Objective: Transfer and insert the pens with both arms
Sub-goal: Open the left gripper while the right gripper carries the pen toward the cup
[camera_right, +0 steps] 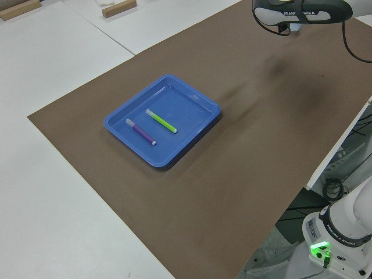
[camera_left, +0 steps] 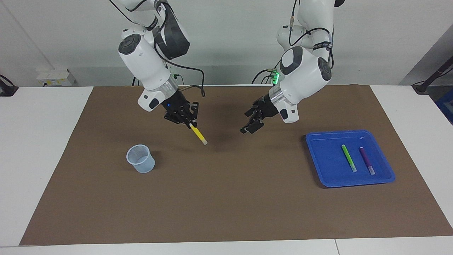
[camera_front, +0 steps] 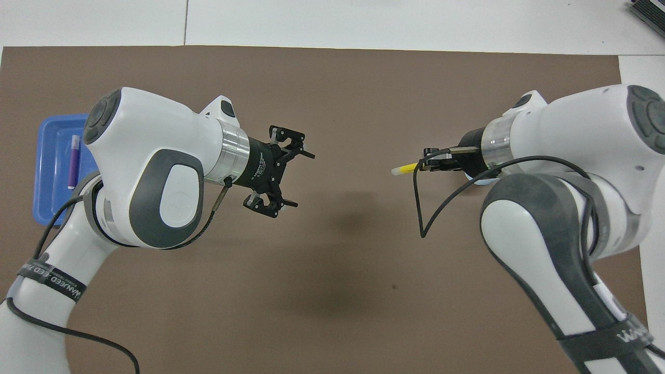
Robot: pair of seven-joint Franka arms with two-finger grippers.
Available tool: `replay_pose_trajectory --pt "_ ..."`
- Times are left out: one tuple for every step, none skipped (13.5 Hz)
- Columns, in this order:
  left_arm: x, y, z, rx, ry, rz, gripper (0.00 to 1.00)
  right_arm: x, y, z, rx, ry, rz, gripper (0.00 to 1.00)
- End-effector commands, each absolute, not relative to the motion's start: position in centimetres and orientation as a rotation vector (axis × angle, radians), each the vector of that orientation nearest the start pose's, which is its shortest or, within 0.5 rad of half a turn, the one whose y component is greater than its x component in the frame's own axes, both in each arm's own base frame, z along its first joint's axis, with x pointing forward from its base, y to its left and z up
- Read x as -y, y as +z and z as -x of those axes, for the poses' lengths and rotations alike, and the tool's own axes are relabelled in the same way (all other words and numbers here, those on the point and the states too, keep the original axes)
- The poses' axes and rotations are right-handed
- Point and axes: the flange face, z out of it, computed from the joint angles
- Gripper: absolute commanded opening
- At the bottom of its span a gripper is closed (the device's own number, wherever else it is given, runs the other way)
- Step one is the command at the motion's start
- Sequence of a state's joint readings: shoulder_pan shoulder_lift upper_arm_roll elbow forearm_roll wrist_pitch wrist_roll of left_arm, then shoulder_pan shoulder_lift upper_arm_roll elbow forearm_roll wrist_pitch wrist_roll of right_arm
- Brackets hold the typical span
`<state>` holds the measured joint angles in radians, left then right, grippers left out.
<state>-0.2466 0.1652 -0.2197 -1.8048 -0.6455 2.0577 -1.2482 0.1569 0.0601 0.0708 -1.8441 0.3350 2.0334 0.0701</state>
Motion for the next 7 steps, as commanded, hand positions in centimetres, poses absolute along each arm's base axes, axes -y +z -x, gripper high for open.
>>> replay_pose_trajectory --pt "29.1 47.5 -53.2 1.581 0.705 3.126 1.0 -11.0 51.6 -57.5 0.198 -0.109 2.903 0.0" --pt "28.6 47.7 -53.5 1.364 0.57 3.229 1.0 -9.6 51.9 -57.7 0.287 -0.116 2.943 0.0" --pt "27.8 47.8 -53.7 1.194 0.491 3.294 1.0 -8.2 52.0 -57.7 0.358 -0.113 2.966 0.0" --pt "27.6 47.7 -53.6 1.124 0.468 3.308 1.0 -6.7 51.9 -57.8 0.396 -0.102 2.978 0.0" --pt "27.4 47.5 -53.6 1.08 0.443 3.296 1.0 -5.6 51.9 -57.9 0.428 -0.103 2.992 0.0" --pt "27.0 47.2 -53.7 0.99 0.345 3.267 1.0 -4.7 51.8 -58.0 0.477 -0.105 3.017 0.0" --pt "27.1 47.0 -53.6 0.849 0.233 3.243 1.0 -4.2 51.9 -58.1 0.53 -0.113 3.048 0.0"
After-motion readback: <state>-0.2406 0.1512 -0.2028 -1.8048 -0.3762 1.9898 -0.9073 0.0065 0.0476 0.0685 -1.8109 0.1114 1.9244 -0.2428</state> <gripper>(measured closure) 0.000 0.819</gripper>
